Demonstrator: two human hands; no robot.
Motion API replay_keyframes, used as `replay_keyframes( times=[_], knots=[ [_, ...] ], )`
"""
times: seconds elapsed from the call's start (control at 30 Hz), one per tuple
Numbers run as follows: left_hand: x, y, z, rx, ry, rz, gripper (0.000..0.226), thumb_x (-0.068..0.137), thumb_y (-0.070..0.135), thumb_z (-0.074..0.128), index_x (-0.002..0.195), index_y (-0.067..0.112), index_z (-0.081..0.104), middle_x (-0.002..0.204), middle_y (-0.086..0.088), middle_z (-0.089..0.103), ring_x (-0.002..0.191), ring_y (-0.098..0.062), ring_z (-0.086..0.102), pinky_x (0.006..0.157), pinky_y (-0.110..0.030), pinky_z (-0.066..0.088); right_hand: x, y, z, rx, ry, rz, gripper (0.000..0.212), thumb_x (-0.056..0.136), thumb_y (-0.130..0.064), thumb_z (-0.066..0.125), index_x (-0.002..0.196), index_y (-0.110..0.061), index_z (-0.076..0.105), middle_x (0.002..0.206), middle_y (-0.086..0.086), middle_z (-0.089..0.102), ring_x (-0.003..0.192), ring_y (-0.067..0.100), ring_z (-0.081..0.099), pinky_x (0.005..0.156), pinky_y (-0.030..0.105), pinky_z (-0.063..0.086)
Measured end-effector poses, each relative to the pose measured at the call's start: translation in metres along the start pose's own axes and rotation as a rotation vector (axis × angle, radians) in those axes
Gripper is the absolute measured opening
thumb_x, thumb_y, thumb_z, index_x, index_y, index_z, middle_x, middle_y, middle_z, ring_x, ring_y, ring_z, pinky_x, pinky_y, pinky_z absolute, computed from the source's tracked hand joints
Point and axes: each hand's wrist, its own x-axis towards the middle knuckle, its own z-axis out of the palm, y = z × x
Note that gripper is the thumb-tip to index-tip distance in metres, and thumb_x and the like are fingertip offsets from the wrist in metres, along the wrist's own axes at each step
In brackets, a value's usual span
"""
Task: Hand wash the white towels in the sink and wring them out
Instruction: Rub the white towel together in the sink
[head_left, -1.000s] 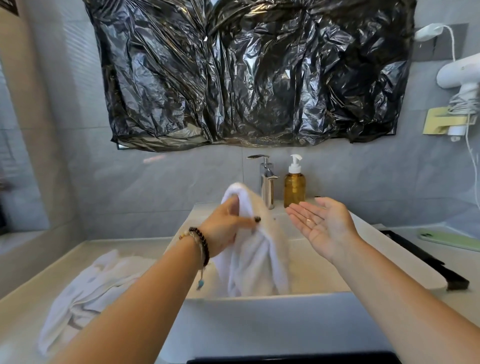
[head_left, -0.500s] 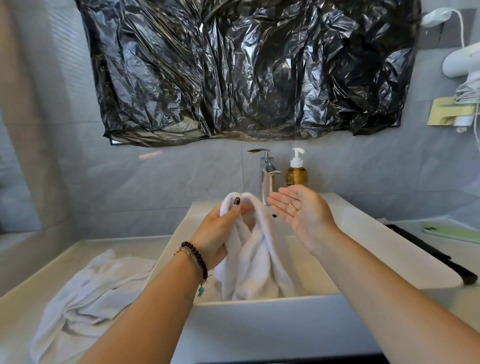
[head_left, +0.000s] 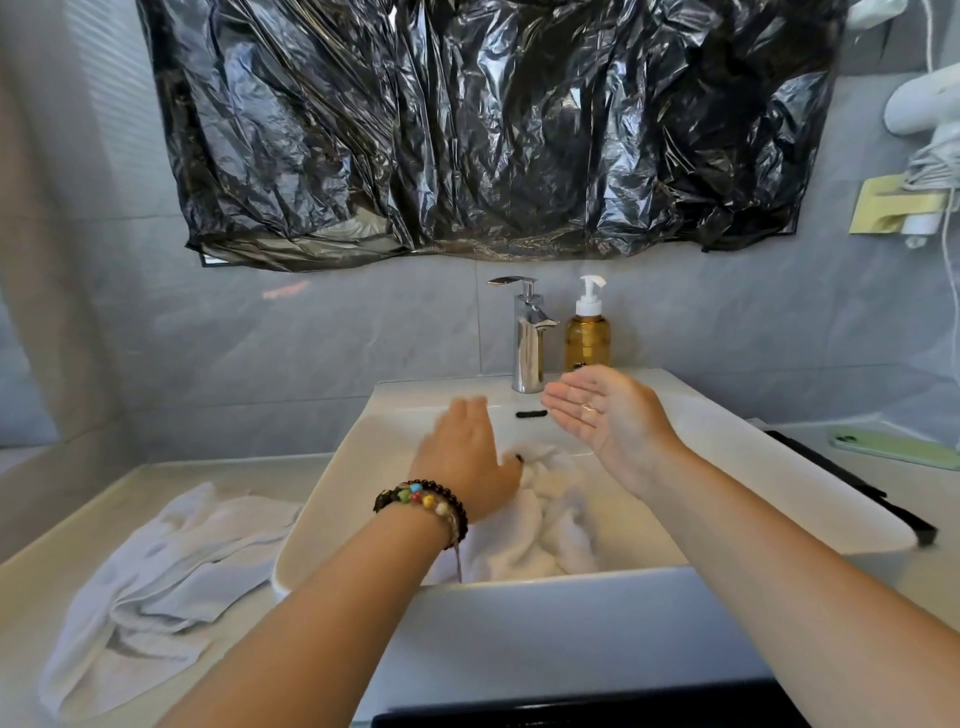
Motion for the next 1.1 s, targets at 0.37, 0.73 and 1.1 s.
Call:
replay_keyframes(
  times=[0.37,0.73,1.1],
  knots=[
    [0.026,-0.02,0.005,-0.363,-0.159,-0.056,0.037,0.094,0.042,0.06,0.066,0.021,0.052,0.069,0.005,0.053,0.07,-0.017,0.048,0.061,-0.026,0.037,0.002,0.011,-0.007,0.003,-0.025,-0.074,0.018,0.097,-0.006,0.044,0.099,0.0,0.061,0.111,0.024,0.067,0.098,0.026,0.068,0.087,0.03,0.054],
    [0.024,-0.024,-0.02,-1.661,-0.166,-0.257,0.034,0.106,0.032,0.04,0.113,0.008,0.063,0.102,-0.009,0.066,0.093,-0.016,0.066,0.079,-0.026,0.053,0.004,0.055,0.058,-1.076,-0.368,-1.067,0.06,0.095,-0.032,0.03,0.144,0.001,0.037,0.149,0.015,0.042,0.141,0.019,0.033,0.117,0.029,0.021],
    [0.03,-0.029,-0.024,-1.953,-0.17,-0.3,0.048,0.104,0.036,0.042,0.134,0.002,0.057,0.13,-0.02,0.063,0.117,-0.031,0.064,0.104,-0.044,0.048,0.008,0.055,0.05,-1.502,-0.247,-1.055,0.077,0.096,-0.057,0.013,0.154,-0.007,0.011,0.162,0.007,0.007,0.15,0.015,-0.004,0.122,0.036,0.003]
  ],
)
